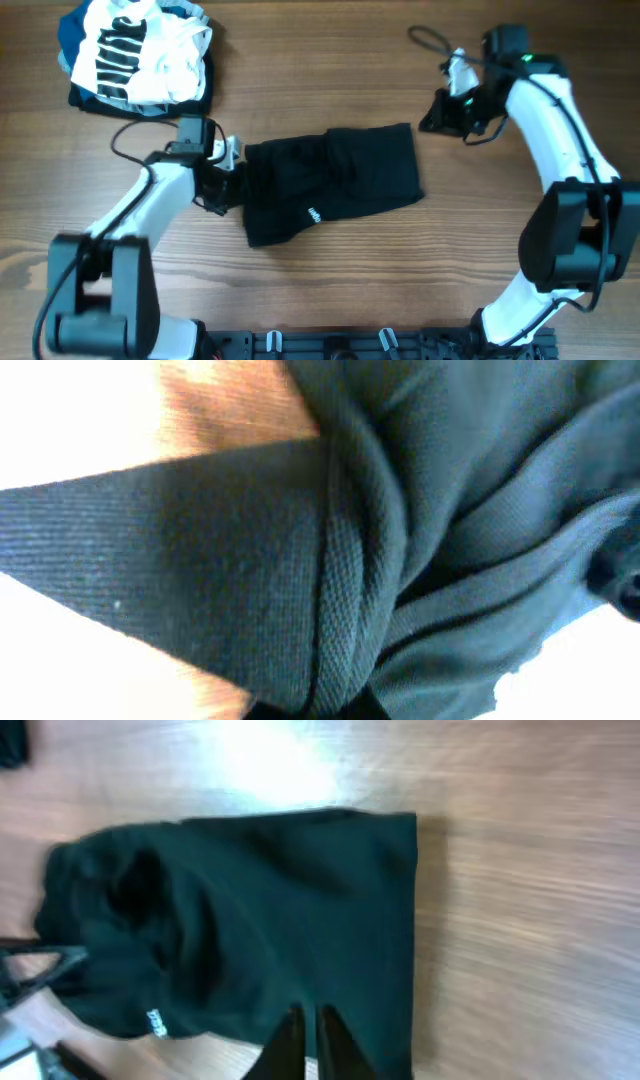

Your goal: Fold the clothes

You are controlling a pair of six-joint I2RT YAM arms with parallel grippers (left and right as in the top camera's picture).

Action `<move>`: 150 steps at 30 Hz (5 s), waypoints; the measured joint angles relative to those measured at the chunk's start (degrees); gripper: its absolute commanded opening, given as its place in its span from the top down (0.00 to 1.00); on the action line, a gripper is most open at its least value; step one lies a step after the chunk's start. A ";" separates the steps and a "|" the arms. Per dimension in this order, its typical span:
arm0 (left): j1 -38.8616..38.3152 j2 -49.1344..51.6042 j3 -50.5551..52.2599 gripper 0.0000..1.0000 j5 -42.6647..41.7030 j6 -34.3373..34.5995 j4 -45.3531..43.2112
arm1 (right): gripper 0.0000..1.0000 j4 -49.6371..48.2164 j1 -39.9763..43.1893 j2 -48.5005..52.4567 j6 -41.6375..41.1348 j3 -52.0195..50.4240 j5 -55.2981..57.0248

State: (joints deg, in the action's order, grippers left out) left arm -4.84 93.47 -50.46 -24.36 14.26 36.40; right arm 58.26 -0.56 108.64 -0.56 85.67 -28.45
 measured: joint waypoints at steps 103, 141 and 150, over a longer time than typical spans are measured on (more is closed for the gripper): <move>-43.04 33.33 -37.70 0.96 46.60 -4.87 -10.49 | 0.14 -3.04 20.02 -21.51 -7.89 2.32 -0.81; 12.94 10.60 -41.00 0.96 37.22 -67.91 -45.81 | 0.15 -3.08 20.02 -21.46 -7.91 2.16 -0.13; 17.99 23.65 -41.00 0.96 30.93 -75.80 -45.24 | 0.18 -3.89 20.00 -21.46 -8.66 2.16 0.02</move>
State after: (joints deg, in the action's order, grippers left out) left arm 13.15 117.12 -91.46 6.57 -61.54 -8.84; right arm 54.37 19.44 87.18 -9.21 87.83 -28.42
